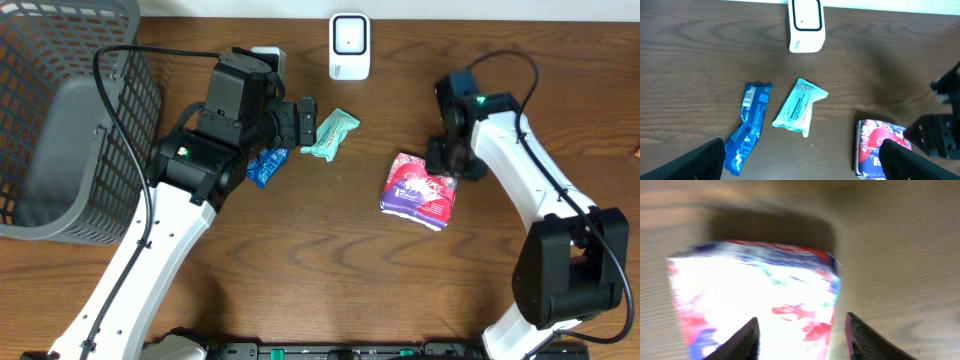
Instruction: Scan the item barcode
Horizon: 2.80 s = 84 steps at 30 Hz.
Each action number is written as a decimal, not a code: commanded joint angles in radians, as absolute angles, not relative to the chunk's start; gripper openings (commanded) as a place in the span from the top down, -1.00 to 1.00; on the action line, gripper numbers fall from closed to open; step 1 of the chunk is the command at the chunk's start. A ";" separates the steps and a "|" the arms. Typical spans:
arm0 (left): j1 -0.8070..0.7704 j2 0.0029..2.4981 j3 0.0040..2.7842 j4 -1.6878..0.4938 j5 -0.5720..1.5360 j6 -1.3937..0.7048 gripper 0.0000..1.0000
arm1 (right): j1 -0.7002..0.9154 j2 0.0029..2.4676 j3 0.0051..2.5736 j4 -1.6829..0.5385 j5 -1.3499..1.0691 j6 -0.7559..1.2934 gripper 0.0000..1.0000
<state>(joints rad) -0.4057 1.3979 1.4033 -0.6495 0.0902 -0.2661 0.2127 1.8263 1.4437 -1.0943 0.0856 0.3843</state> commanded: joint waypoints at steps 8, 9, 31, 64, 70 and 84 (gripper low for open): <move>-0.402 1.401 1.422 -0.651 0.078 -0.271 -0.95 | 0.474 1.835 1.454 -1.037 0.117 0.360 -0.54; -0.402 1.401 1.422 -0.651 0.078 -0.271 -0.96 | 0.500 1.835 1.439 -1.036 0.170 0.397 -0.54; -0.402 1.401 1.422 -0.651 0.077 -0.271 -0.96 | 0.597 1.835 1.165 -0.804 0.399 0.643 -0.05; -0.402 1.401 1.422 -0.651 0.078 -0.271 -0.96 | 0.493 1.835 1.369 -0.985 0.183 0.482 -0.15; -0.402 1.401 1.422 -0.651 0.077 -0.271 -0.96 | 0.581 1.835 1.219 -0.889 0.382 0.638 -0.15; -0.402 1.401 1.422 -0.651 0.077 -0.271 -0.95 | 0.582 1.834 1.115 -0.753 0.360 0.672 0.98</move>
